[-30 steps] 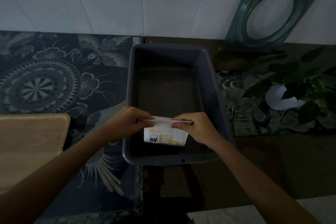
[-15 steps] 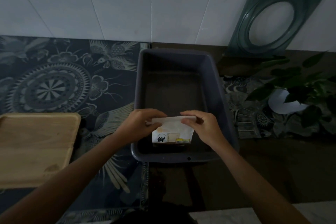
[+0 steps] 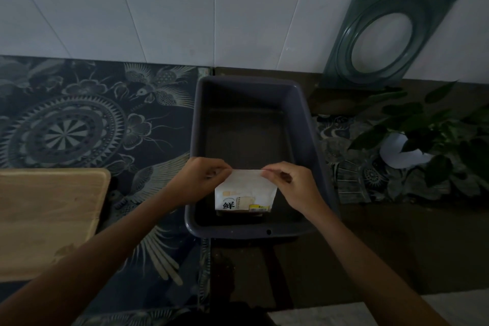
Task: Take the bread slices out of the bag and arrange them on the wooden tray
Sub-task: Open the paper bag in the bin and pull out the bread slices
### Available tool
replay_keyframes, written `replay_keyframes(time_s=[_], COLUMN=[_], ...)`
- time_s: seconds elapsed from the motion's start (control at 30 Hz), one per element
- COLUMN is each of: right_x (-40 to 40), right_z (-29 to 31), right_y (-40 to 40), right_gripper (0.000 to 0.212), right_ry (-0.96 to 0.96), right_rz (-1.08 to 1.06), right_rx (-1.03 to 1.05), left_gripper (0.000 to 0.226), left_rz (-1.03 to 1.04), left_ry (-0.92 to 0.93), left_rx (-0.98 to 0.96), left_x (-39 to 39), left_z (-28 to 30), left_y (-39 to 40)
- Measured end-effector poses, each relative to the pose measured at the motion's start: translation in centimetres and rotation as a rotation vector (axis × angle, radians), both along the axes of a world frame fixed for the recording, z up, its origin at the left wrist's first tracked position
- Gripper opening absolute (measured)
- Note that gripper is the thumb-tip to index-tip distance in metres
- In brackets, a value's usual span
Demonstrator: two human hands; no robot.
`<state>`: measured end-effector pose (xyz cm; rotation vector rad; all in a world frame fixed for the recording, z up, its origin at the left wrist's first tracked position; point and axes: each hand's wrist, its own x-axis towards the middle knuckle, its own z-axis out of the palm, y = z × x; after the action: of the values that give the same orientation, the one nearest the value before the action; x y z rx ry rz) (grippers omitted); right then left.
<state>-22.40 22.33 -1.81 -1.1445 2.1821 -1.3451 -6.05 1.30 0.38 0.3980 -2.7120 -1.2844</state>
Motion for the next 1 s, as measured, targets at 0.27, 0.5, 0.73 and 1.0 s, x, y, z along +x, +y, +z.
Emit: replay_keyframes(time_s=[0.27, 0.5, 0.73, 1.0], right_x=[-0.2, 0.5, 2.9, 5.2], right_z=[0.6, 0.1, -0.2, 0.3], right_y=[-0.3, -0.3, -0.4, 1.8], right_gripper=[0.014, 0.038, 0.011, 0.011], right_ry=[-0.033, 0.409, 0.71, 0.772], right_rz=[0.034, 0.006, 0.054, 0.133], right_rx=[0.071, 0.102, 0.106, 0.068], left_gripper=[0.014, 0.015, 0.007, 0.013], left_rz=[-0.019, 0.003, 0.018, 0.027], left_ry=[-0.115, -0.197, -0.149, 0.009], left_rx=[0.069, 0.106, 0.072, -0.08], left_x=[-1.0, -2.5, -2.5, -2.5], left_z=[1.1, 1.4, 1.4, 2.0], left_y=[-0.1, 0.0, -0.3, 0.5])
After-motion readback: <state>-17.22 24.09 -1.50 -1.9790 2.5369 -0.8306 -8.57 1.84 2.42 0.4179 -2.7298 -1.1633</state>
